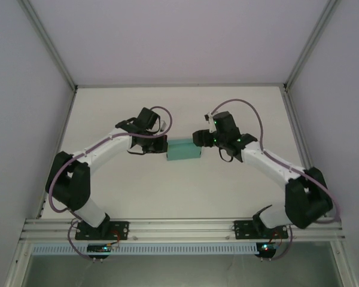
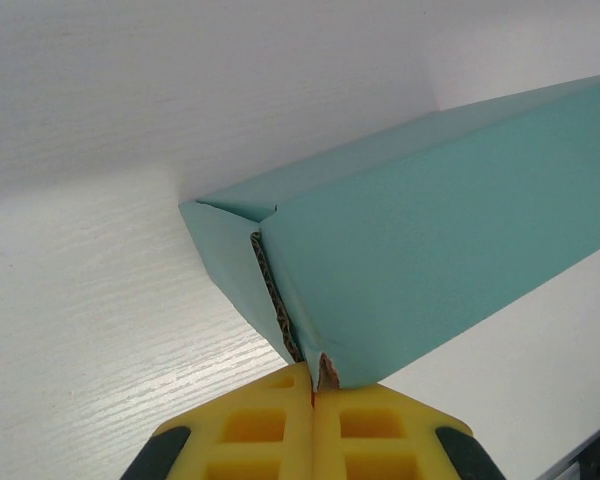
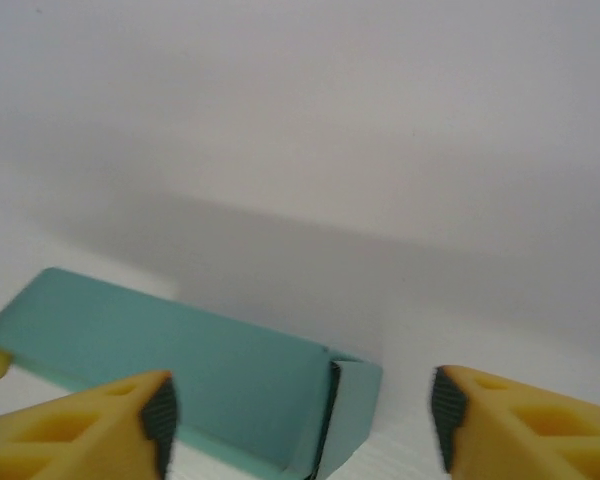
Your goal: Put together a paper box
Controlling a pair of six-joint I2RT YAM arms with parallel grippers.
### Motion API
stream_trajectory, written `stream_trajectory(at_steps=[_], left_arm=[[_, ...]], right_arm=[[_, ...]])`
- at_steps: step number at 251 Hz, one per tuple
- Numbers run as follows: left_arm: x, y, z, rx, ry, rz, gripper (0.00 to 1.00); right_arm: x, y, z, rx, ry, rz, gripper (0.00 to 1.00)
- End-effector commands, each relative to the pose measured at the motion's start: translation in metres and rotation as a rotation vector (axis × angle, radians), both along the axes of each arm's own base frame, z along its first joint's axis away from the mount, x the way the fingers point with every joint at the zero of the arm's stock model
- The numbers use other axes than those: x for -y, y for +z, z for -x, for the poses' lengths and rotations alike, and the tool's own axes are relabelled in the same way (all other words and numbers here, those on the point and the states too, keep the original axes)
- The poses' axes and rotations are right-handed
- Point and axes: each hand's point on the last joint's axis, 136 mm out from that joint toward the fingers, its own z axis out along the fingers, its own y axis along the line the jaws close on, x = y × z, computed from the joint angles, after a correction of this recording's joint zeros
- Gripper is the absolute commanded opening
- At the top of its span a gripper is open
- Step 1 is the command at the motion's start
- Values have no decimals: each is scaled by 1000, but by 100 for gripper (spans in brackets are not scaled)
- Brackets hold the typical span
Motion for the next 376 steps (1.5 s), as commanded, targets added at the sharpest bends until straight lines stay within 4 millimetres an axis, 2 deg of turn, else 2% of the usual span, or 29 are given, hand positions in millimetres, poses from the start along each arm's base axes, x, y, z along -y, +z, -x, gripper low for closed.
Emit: stream_trajectory(at_steps=[1,36,69,103,130,141,149,186,208,231,256,276,290,304,319,351,376], left_arm=[[-24,-38,16,-91,11,-151,0],[-15,-23,10,-51,-17,-107,5],[-2,3,4,-8,-60,-38,25],[-9,28,2,32,-53,-39,36],[-15,45,-7,62,-8,19,61],[-14,47,-12,64,10,59,68],[-12,47,-17,64,15,90,70],[-3,29,-34,34,36,157,69],[6,13,-32,-14,13,199,64],[2,-6,-29,-48,32,191,56],[-7,-31,-23,-97,74,182,42],[-16,-51,-18,-134,114,177,24],[-21,-64,-12,-154,135,175,18],[-23,-73,-6,-162,144,178,12],[-27,-81,-3,-163,159,169,0],[-34,-89,-2,-125,165,136,0],[-34,-85,-2,-107,157,118,0]], right_arm=[[-9,-25,2,-150,-18,-91,59],[0,-66,17,-262,-78,-148,46],[7,-93,31,-328,-137,-183,32],[11,-105,38,-356,-159,-190,30],[14,-109,40,-360,-163,-188,27],[14,-108,40,-355,-163,-192,27],[14,-106,40,-348,-161,-196,27],[17,-108,40,-350,-167,-198,27],[19,-111,40,-356,-173,-197,27],[22,-115,42,-367,-178,-199,27],[25,-121,44,-373,-180,-206,26],[27,-129,49,-396,-184,-237,23],[27,-134,52,-405,-180,-259,21],[31,-141,56,-420,-186,-260,15],[33,-147,59,-432,-193,-263,9],[31,-145,60,-401,-172,-295,0],[29,-136,55,-372,-165,-305,0]])
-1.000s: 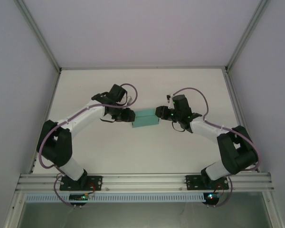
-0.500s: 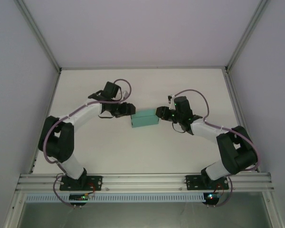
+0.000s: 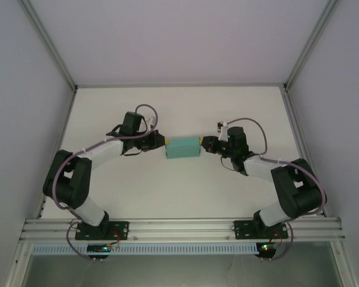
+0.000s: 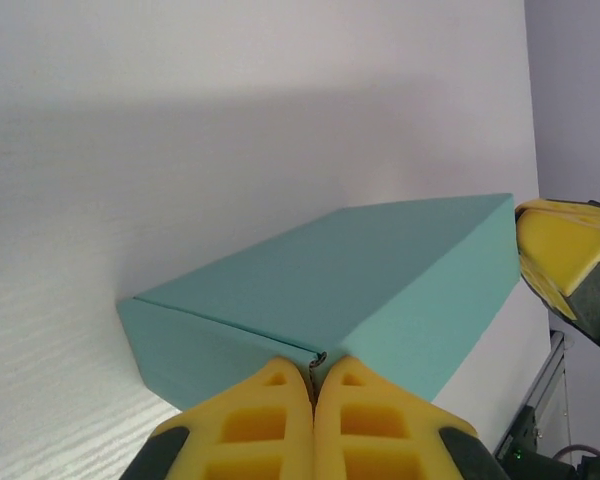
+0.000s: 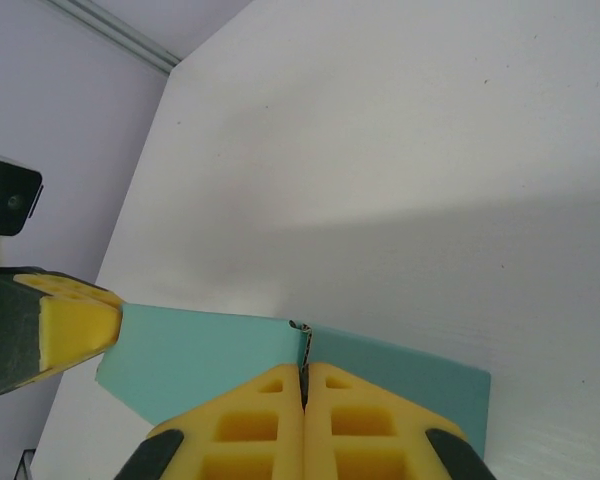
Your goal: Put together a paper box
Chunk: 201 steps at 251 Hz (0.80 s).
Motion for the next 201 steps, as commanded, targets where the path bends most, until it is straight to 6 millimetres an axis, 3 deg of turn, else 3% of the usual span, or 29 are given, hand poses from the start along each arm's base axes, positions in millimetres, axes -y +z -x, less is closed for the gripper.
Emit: stream_trajectory(at_steps=[1,13,28,53,82,107,122,133,143,160,166,201], left_arm=[[-34,-76,33,-183,55,-244,0],[-31,-69,30,-167,43,-249,0],[-27,-57,24,-121,28,-261,16],[-21,-33,8,-54,23,-283,27],[-10,-4,-7,17,7,-278,44],[-5,27,-18,107,2,-277,70],[-6,44,-24,159,15,-284,99],[-12,58,-29,202,40,-300,100],[-17,70,-32,240,66,-312,100],[-30,86,-35,296,111,-337,100],[-35,90,-35,308,128,-347,100],[-77,102,-33,349,246,-447,100]], right_arm=[[26,-92,52,-332,-23,166,0],[24,-82,44,-302,-27,160,0],[18,-65,35,-255,-15,154,5],[13,-40,21,-172,31,214,13],[6,-7,8,-111,69,243,14],[2,34,-6,-8,89,261,26],[-1,57,-12,57,109,280,29],[-6,71,-13,95,144,286,37],[-9,78,-12,120,188,298,50],[-17,88,-7,192,303,351,79],[-18,89,-4,219,348,379,97],[-33,94,10,398,601,535,99]])
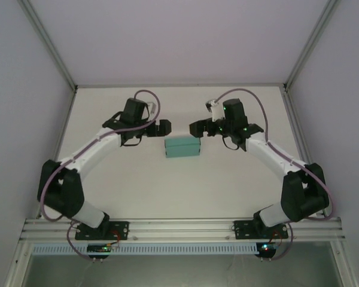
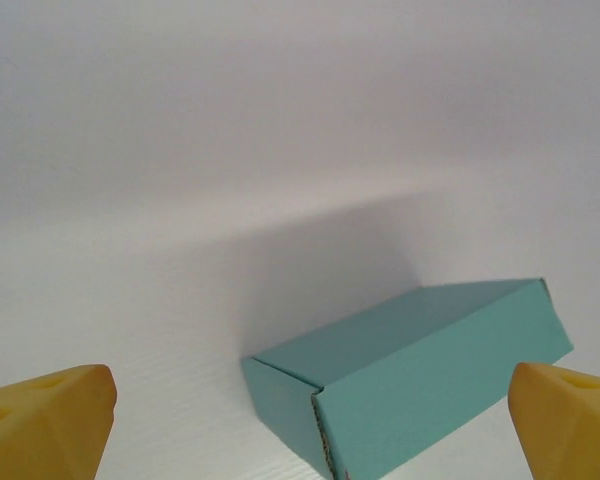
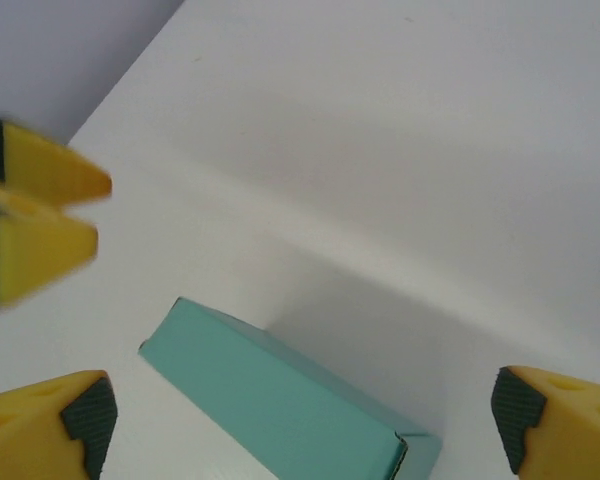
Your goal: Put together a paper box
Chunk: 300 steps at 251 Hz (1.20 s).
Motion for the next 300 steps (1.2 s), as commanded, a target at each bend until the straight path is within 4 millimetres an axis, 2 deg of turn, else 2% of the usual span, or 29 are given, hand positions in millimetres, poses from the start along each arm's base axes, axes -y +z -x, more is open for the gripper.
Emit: stream_trajectory(at_steps=[1,13,18,36,61,85,117,137,186,202,229,252,300], left_arm=[[-44,19,-1,80,122,-113,100],[-60,19,2,85,165,-144,99],[-66,18,3,85,182,-156,99],[-87,11,10,76,240,-182,100],[-104,-4,24,51,280,-187,100],[-115,-18,34,22,314,-181,100],[-126,-31,38,-17,351,-191,100],[-130,-35,39,-32,362,-206,100],[-132,-38,35,-36,362,-213,100],[-131,-39,35,-39,359,-212,100],[-133,-40,35,-40,362,-217,100],[-135,-43,36,-42,368,-225,100],[-138,-50,37,-62,376,-248,99]], right_arm=[[-12,-9,29,117,300,198,99],[-15,-18,35,166,374,285,99],[-18,-10,32,212,394,312,99],[-25,-22,41,284,535,444,99],[-30,-44,56,308,738,576,99],[-38,-61,49,294,790,672,99],[-45,-84,30,276,791,790,99],[-44,-97,10,291,748,898,95],[-46,-128,6,273,763,1031,81],[-45,-131,2,284,737,1061,76],[-44,-134,-11,346,642,1125,73],[-42,-132,-22,399,538,1183,60],[-33,-127,-36,510,356,1298,62]])
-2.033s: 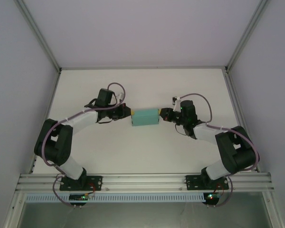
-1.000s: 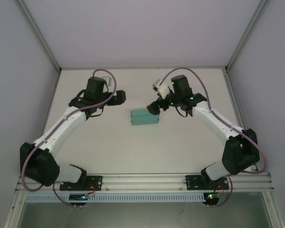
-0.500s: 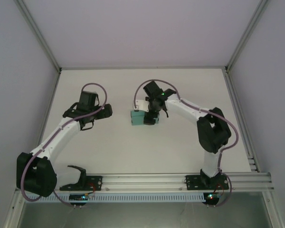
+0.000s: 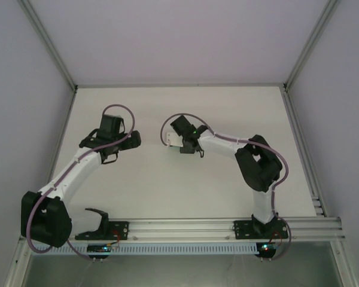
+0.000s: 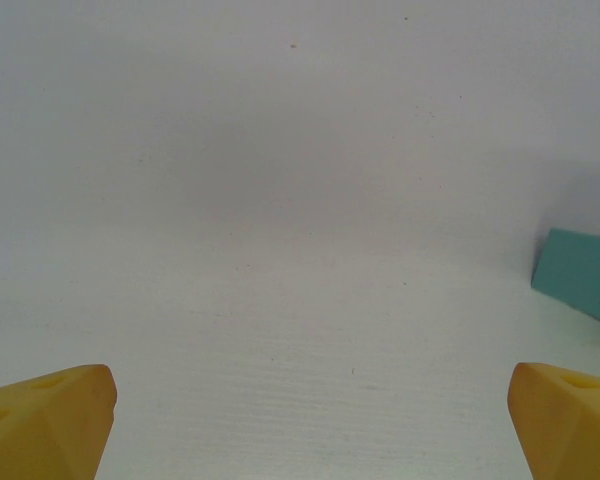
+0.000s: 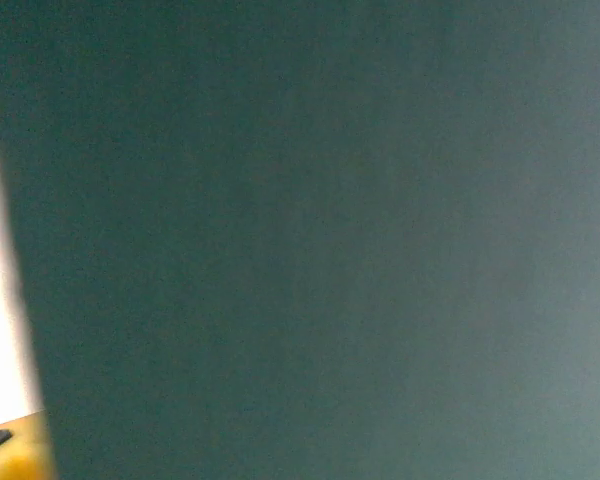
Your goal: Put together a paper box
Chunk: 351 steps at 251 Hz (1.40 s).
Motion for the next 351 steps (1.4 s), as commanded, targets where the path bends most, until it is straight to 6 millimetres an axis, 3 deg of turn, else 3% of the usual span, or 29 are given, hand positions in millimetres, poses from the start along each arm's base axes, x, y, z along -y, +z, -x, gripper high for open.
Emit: stream_trajectory(at_steps=[1,30,52,56,101,133,166,197,212,229,251,272,300,320,351], left_arm=[[-8,-8,1,-22,26,-24,99],[-7,-10,1,-28,22,-20,99],[-7,-10,1,-27,23,-18,100],[-7,-10,1,-27,23,-19,99],[-5,-9,3,-24,9,-15,100],[-4,-7,3,-19,-2,-14,100],[-7,-5,2,-10,6,-27,100],[-19,3,-3,35,42,-62,100],[-28,8,-9,67,61,-80,100],[-42,14,-18,100,102,-86,100],[-70,18,-28,149,197,-121,100],[-98,22,-35,241,273,-226,100],[-119,27,-39,402,292,-335,100],[-130,27,-36,512,303,-372,100],[-133,20,-28,664,271,-379,99]], right_arm=[[14,16,-18,187,-106,38,63],[18,13,-8,210,-111,89,66],[15,15,5,205,-89,96,73],[20,6,12,184,-82,115,75],[24,-7,59,28,-27,91,95],[27,-8,89,-81,-4,45,99],[26,16,97,-84,-20,-89,99],[33,69,82,-10,-143,-360,99],[51,98,65,43,-269,-517,99],[93,125,41,97,-483,-719,99],[151,133,24,117,-706,-900,99],[207,123,14,204,-879,-998,99],[253,99,8,308,-984,-1053,99],[274,84,4,335,-1053,-1084,99],[287,64,-5,365,-1072,-1126,99]])
